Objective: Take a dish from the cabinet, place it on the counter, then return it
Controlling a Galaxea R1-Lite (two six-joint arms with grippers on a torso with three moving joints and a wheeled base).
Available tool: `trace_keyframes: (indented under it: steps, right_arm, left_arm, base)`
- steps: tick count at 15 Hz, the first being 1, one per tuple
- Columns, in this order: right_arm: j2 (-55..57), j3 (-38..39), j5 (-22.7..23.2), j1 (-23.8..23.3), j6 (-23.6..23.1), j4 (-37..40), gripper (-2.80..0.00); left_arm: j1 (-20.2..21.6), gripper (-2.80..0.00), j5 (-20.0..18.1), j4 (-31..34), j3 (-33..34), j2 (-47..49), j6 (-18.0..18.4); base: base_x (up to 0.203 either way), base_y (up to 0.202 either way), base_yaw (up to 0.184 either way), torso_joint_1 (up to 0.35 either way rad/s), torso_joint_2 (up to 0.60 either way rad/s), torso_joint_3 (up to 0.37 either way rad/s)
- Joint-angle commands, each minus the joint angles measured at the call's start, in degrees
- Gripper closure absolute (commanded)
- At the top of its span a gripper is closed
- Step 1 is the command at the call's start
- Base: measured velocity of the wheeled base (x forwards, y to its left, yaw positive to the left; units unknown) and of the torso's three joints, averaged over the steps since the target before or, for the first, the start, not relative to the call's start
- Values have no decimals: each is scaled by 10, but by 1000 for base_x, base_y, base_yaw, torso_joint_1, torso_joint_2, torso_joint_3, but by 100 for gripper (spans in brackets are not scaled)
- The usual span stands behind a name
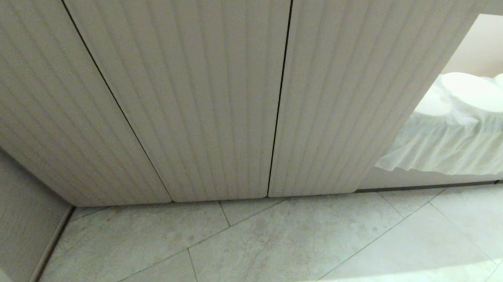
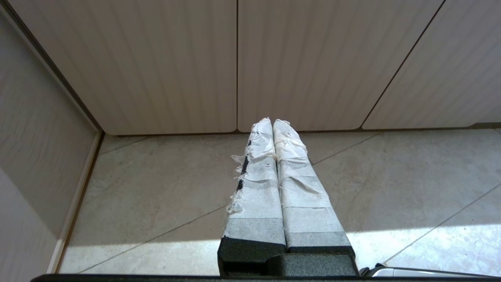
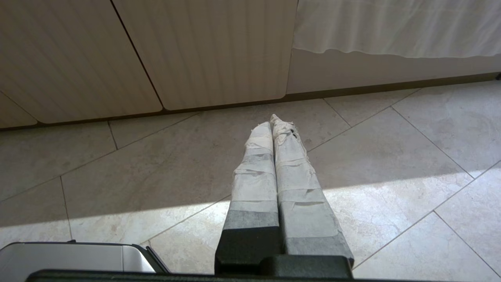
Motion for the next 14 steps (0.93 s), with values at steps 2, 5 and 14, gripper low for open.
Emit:
trace_keyframes:
  steps: [2, 5, 14]
  right_arm:
    - [0, 0, 0, 0, 0, 0, 0]
    - [0, 0, 0, 0, 0, 0, 0]
    - [0, 0, 0, 0, 0, 0, 0]
  left_arm:
    - [1, 0, 0, 1, 0, 0, -1]
    - [1, 0, 0, 0, 0, 0, -1]
    - [0, 0, 0, 1, 0, 0, -1]
  base:
    - [0, 0, 0, 0, 0, 0]
    - [0, 0, 0, 0, 0, 0]
    - [0, 0, 0, 0, 0, 0]
